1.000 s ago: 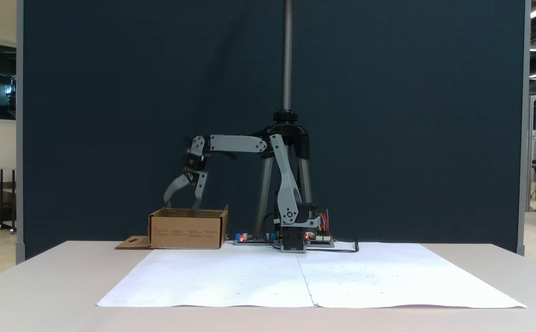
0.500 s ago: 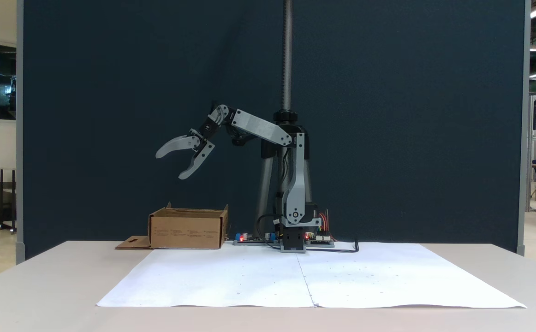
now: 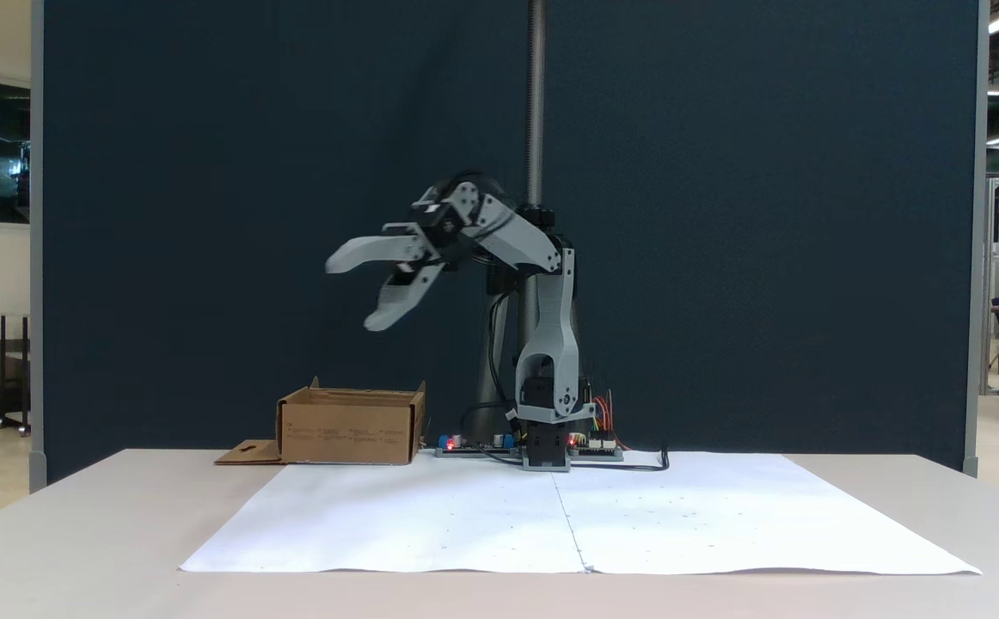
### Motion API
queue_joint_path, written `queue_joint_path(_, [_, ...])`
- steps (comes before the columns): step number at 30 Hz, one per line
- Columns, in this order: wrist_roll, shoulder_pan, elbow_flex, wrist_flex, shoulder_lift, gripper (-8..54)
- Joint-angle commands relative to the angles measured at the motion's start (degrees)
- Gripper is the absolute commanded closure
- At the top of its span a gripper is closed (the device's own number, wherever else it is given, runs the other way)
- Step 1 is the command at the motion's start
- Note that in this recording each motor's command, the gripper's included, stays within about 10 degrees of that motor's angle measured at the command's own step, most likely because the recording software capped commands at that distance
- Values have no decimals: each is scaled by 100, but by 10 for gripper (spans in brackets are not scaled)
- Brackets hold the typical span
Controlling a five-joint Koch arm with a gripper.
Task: Grasp a green dice and put it in the bin.
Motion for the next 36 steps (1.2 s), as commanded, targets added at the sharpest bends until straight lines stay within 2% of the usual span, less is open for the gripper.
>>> queue_joint_path(1, [404, -308, -281, -396, 255, 20])
queue_joint_path(12, [677, -1828, -202, -861, 272, 20])
queue_joint_path(15, [677, -2232, 299, -1239, 457, 20])
queue_joint_path(23, [633, -3832, 2602, -2619, 2127, 20])
queue_joint_path(30, [396, -4113, 4904, -3779, 3560, 19])
queue_joint_path(36, [70, -4052, 6460, -4876, 4210, 11])
